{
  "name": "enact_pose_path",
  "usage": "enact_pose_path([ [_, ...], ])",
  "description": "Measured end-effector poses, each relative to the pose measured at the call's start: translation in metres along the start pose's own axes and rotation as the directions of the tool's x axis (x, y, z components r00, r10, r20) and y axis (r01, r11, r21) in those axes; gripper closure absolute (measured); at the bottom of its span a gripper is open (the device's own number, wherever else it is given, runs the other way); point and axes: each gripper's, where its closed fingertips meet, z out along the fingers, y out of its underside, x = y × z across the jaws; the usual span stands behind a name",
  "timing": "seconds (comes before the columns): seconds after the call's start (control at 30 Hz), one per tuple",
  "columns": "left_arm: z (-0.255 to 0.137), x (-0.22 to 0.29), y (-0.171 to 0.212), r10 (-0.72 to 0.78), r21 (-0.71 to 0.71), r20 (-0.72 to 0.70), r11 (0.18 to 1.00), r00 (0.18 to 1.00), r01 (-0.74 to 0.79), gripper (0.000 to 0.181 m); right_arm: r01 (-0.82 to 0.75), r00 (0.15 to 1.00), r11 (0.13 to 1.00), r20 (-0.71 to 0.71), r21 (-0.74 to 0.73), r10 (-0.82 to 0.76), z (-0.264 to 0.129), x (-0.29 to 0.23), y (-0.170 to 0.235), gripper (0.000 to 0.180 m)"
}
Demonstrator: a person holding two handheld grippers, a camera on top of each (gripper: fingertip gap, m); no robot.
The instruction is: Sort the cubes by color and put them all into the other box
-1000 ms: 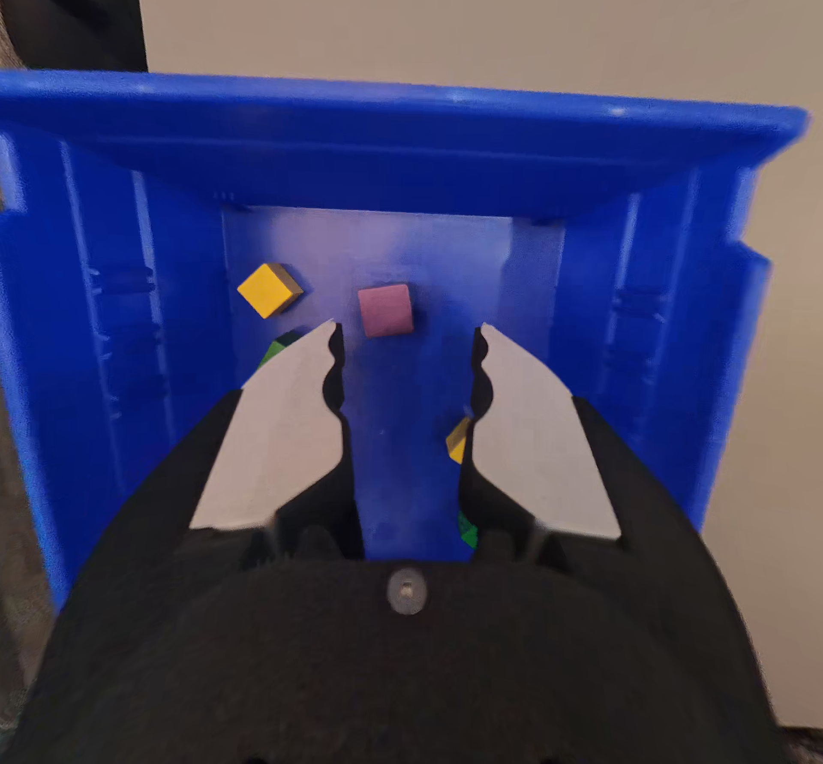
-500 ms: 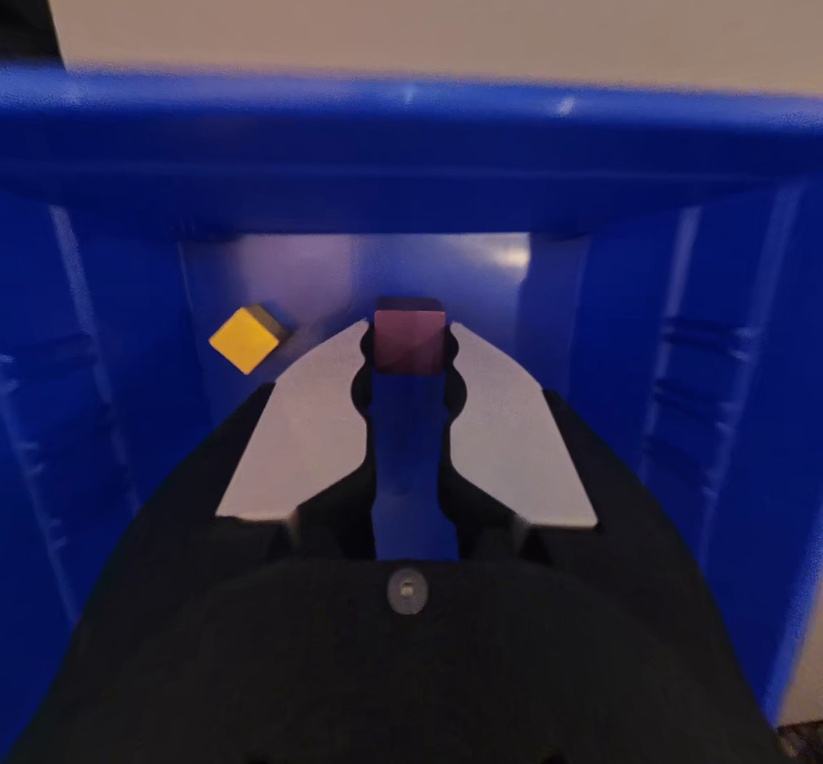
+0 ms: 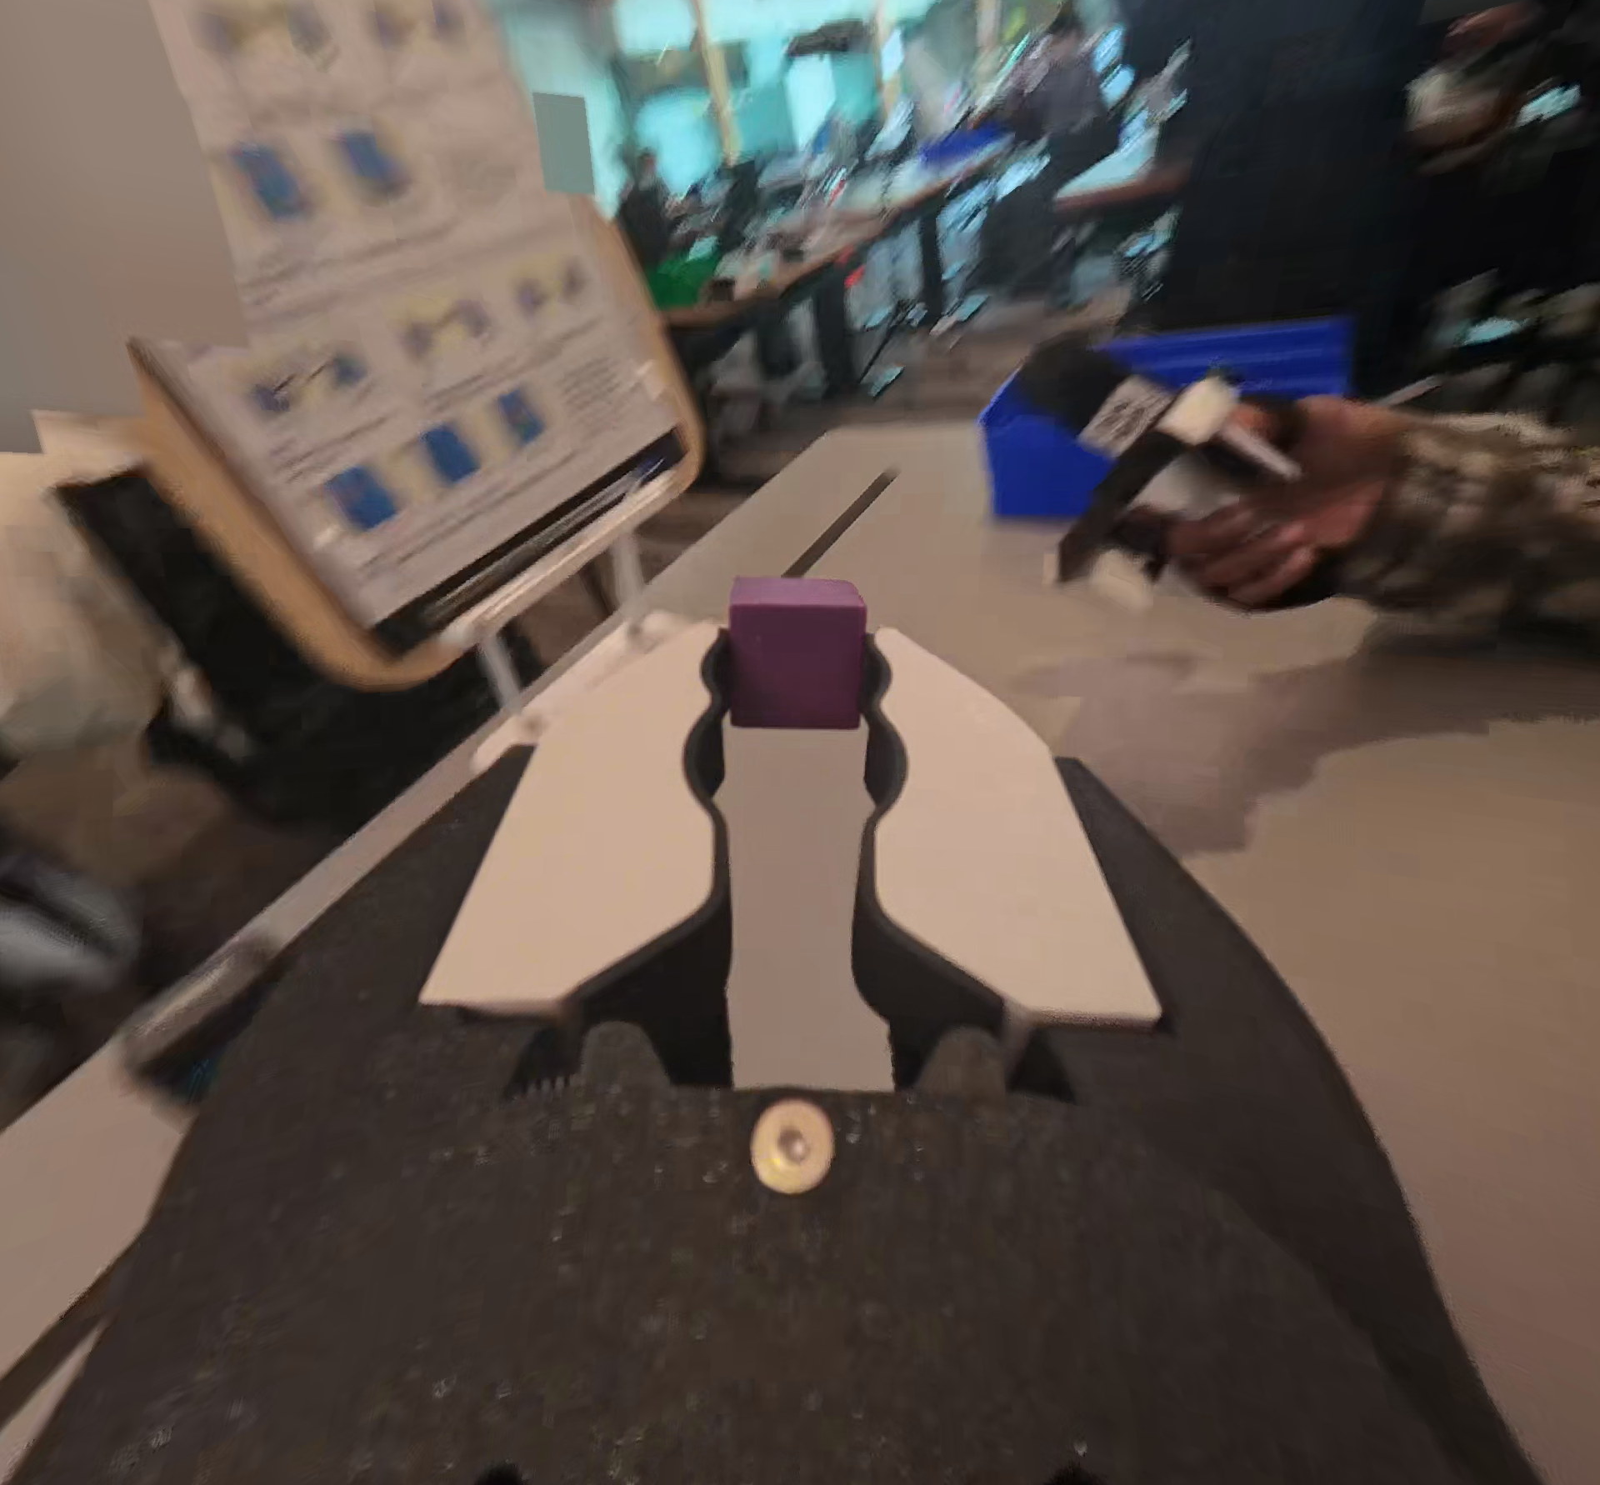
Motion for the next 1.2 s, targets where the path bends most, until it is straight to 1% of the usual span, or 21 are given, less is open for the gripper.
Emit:
enact_pose_path([
  [0.1,0.039,0.054,-0.011,0.032,0.171,-0.161,0.985,0.986,-0.004,0.153,-0.2,0.967,0.98,0.163,0.0,0.198,0.021,-0.016,-0.008,0.106],
  [0.17,0.061,0.079,-0.011,0.036,0.246,-0.233,0.969,0.972,0.023,0.153,-0.28,0.94,0.96,0.197,-0.023,0.279,0.032,-0.017,-0.006,0.107],
  [0.23,0.079,0.096,-0.008,0.029,0.282,-0.284,0.958,0.958,0.055,0.153,-0.323,0.925,0.945,0.197,-0.042,0.325,0.039,-0.017,-0.002,0.107],
  [0.3,0.094,0.109,-0.004,0.022,0.289,-0.326,0.954,0.945,0.078,0.153,-0.335,0.921,0.941,0.19,-0.053,0.339,0.042,-0.018,0.001,0.111],
  [0.47,0.122,0.133,0.01,0.063,0.245,-0.366,0.969,0.929,0.03,0.153,-0.336,0.929,0.94,0.146,-0.062,0.341,0.038,-0.018,0.003,0.118],
  [0.53,0.129,0.14,0.014,0.076,0.23,-0.379,0.973,0.922,0.014,0.153,-0.333,0.93,0.94,0.137,-0.078,0.341,0.036,-0.019,0.005,0.13],
  [0.57,0.132,0.142,0.015,0.08,0.225,-0.381,0.974,0.921,0.009,0.153,-0.33,0.931,0.94,0.133,-0.087,0.34,0.034,-0.02,0.006,0.144],
  [0.6,0.134,0.144,0.015,0.084,0.228,-0.381,0.974,0.921,0.005,0.153,-0.321,0.938,0.943,0.106,-0.092,0.33,0.032,-0.017,0.008,0.152],
  [0.63,0.137,0.146,0.015,0.087,0.221,-0.379,0.975,0.921,-0.001,0.153,-0.316,0.942,0.944,0.092,-0.091,0.324,0.029,-0.016,0.007,0.152],
  [0.67,0.138,0.148,0.016,0.085,0.209,-0.381,0.978,0.921,-0.004,0.148,-0.311,0.945,0.946,0.078,-0.088,0.317,0.025,-0.017,0.006,0.152],
  [0.73,0.141,0.151,0.016,0.046,0.176,-0.387,0.984,0.921,0.024,0.115,-0.281,0.959,0.958,0.027,-0.066,0.283,0.008,-0.019,-0.003,0.152],
  [0.77,0.141,0.152,0.018,0.026,0.154,-0.392,0.987,0.92,0.038,0.105,-0.254,0.967,0.965,-0.018,-0.064,0.253,-0.005,-0.02,-0.008,0.152],
  [0.83,0.136,0.157,0.022,-0.002,0.13,-0.404,0.99,0.915,0.06,0.093,-0.168,0.973,0.984,-0.17,-0.055,0.157,-0.043,-0.022,-0.022,0.152],
  [0.87,0.132,0.16,0.024,-0.01,0.126,-0.408,0.99,0.913,0.067,0.091,-0.114,0.954,0.991,-0.286,-0.066,0.091,-0.068,-0.021,-0.03,0.152],
  [0.9,0.128,0.162,0.026,-0.016,0.123,-0.411,0.99,0.911,0.073,0.09,-0.061,0.906,0.994,-0.424,-0.094,0.015,-0.099,-0.018,-0.037,0.152],
  [0.93,0.125,0.164,0.029,-0.025,0.121,-0.413,0.989,0.91,0.082,0.09,-0.018,0.821,0.992,-0.569,-0.127,-0.058,-0.136,-0.014,-0.045,0.152],
  [0.97,0.122,0.166,0.032,-0.036,0.12,-0.42,0.988,0.907,0.094,0.09,0.009,0.711,0.989,-0.694,-0.146,-0.109,-0.175,-0.012,-0.054,0.152],
  [1.03,0.117,0.172,0.036,-0.073,0.11,-0.457,0.984,0.886,0.138,0.093,-0.005,0.476,0.989,-0.87,-0.149,-0.129,-0.256,-0.014,-0.065,0.152],
  [1.1,0.114,0.181,0.036,-0.117,0.101,-0.52,0.975,0.846,0.197,0.095,-0.053,0.243,0.99,-0.963,-0.134,-0.117,-0.332,-0.017,-0.065,0.152],
  [1.13,0.114,0.185,0.036,-0.13,0.098,-0.54,0.972,0.832,0.216,0.096,-0.104,0.151,0.987,-0.983,-0.12,-0.104,-0.363,-0.017,-0.058,0.152],
  [1.2,0.116,0.189,0.037,-0.133,0.087,-0.554,0.972,0.822,0.216,0.098,-0.223,-0.002,0.971,-0.996,-0.089,-0.091,-0.415,-0.015,-0.036,0.152],
])
